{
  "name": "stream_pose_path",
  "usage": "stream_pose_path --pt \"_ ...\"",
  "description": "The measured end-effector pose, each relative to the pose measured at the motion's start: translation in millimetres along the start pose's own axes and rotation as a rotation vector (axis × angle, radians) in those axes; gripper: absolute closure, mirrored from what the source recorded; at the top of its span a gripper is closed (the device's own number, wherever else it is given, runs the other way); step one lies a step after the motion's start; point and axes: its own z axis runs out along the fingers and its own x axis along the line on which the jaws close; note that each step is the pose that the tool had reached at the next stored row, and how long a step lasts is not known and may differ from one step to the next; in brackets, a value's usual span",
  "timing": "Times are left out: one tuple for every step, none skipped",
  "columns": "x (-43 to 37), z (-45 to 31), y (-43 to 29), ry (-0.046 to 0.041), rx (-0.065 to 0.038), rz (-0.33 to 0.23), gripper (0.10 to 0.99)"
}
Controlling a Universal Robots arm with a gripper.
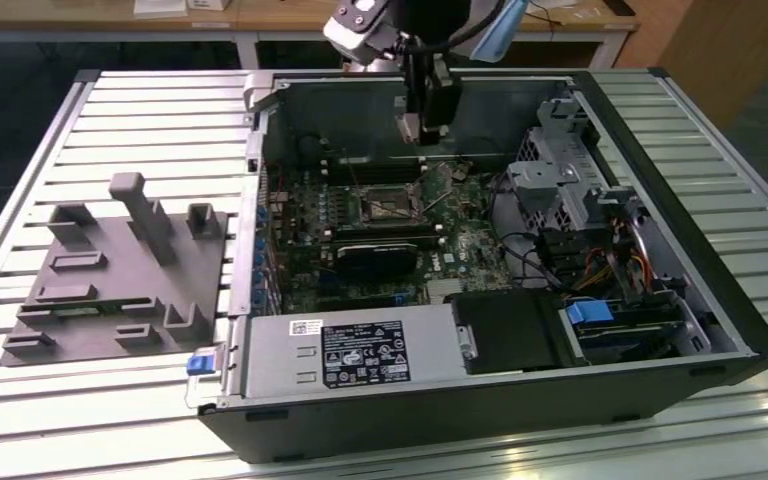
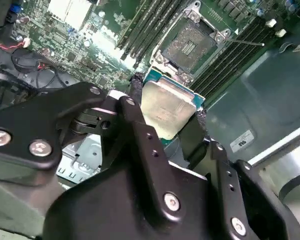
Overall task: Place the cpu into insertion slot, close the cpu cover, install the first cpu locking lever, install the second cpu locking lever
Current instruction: 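Place the cpu into insertion slot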
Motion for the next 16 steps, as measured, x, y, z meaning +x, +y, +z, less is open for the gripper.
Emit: stream_pose_path --pt "0.0 -4.3 0.4 -0.0003 0.0 0.0 0.545" --pt "0.1 -8.8 0.8 0.0 0.0 0.0 0.545" --pt "0.2 -25.5 2.5 -0.0001 0.0 0.0 0.545" --pt "0.2 -25.4 2.5 0.0 0.0 0.0 0.545" --pt "0.2 -25.5 2.5 -0.0002 0.0 0.0 0.545" --pt "0.2 -25.5 2.5 -0.0007 0.0 0.0 0.545" --pt "0.2 -25.5 2.5 -0.0007 0.0 0.0 0.545" --pt "0.2 -25.6 2.5 -0.0011 0.0 0.0 0.545" --pt "0.2 -25.6 2.5 -0.0014 0.0 0.0 0.545" --pt "0.2 -25.5 2.5 -0.0014 0.0 0.0 0.545" --pt "0.2 -25.5 2.5 -0.0017 0.0 0.0 0.545" --pt "0.2 -25.5 2.5 -0.002 0.0 0.0 0.545" --pt "0.2 -25.5 2.5 -0.0021 0.0 0.0 0.545" --pt "0.2 -25.5 2.5 -0.0023 0.0 0.0 0.545" --pt "0.2 -25.5 2.5 -0.0025 0.0 0.0 0.545" --pt "0.2 -25.5 2.5 -0.0027 0.0 0.0 0.545"
